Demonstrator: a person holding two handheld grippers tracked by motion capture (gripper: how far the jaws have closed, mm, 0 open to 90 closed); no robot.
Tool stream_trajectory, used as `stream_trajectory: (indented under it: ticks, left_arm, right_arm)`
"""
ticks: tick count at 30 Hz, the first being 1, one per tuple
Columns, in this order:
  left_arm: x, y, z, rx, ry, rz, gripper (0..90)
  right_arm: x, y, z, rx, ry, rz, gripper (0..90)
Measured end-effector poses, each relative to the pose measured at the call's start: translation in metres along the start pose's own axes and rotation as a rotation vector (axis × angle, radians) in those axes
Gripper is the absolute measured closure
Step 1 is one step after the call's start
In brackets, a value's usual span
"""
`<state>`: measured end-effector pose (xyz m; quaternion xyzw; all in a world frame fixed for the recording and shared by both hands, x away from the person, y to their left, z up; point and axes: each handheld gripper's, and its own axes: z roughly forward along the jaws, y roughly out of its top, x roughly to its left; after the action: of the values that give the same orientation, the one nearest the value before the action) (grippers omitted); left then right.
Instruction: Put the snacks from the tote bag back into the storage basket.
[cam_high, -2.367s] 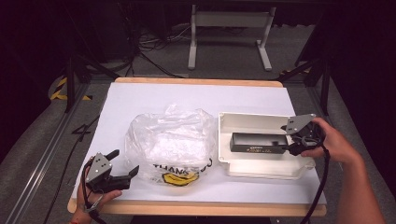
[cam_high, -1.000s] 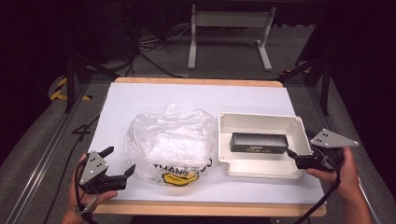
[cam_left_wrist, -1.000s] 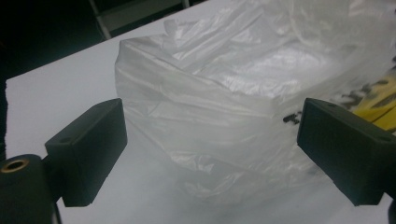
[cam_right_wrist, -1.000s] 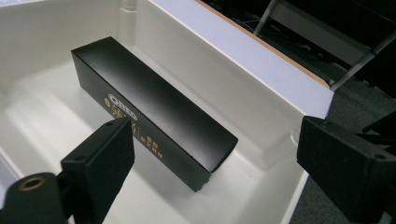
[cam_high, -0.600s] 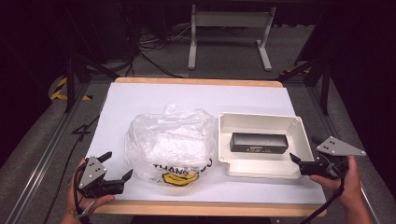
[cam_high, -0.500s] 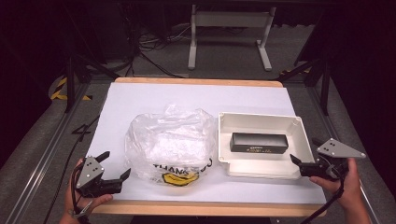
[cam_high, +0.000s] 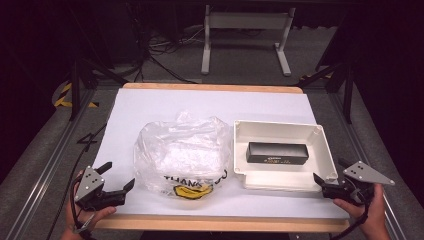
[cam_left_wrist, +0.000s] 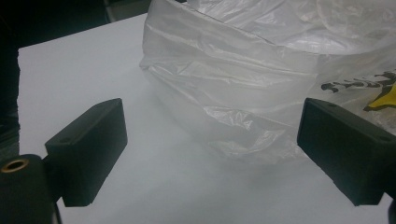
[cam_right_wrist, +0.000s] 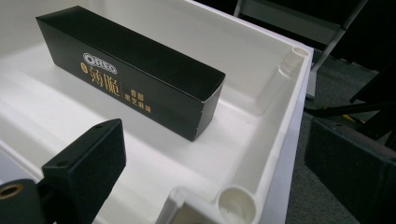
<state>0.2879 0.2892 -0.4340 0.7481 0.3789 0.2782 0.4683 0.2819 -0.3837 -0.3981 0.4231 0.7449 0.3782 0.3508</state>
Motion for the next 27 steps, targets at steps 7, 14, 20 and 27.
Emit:
stream_trajectory:
  ticks: [7, 14, 20, 27]
  left_arm:
    - [-0.001, -0.003, 0.001, -0.002, -0.008, -0.002, 9.4]
    - [0.002, -0.007, 0.003, 0.006, -0.008, -0.018, 9.4]
    - [0.004, -0.007, 0.003, 0.003, -0.006, -0.015, 9.4]
    - [0.004, -0.007, 0.005, -0.001, -0.006, -0.025, 9.4]
  right_arm:
    - [0.001, -0.012, -0.002, -0.035, -0.004, 0.021, 5.1]
    - [0.004, -0.026, 0.005, -0.038, -0.011, 0.036, 4.7]
    - [0.0, -0.035, 0.012, -0.029, -0.022, 0.057, 4.4]
    - [0.0, -0.04, 0.013, -0.02, -0.021, 0.054, 4.4]
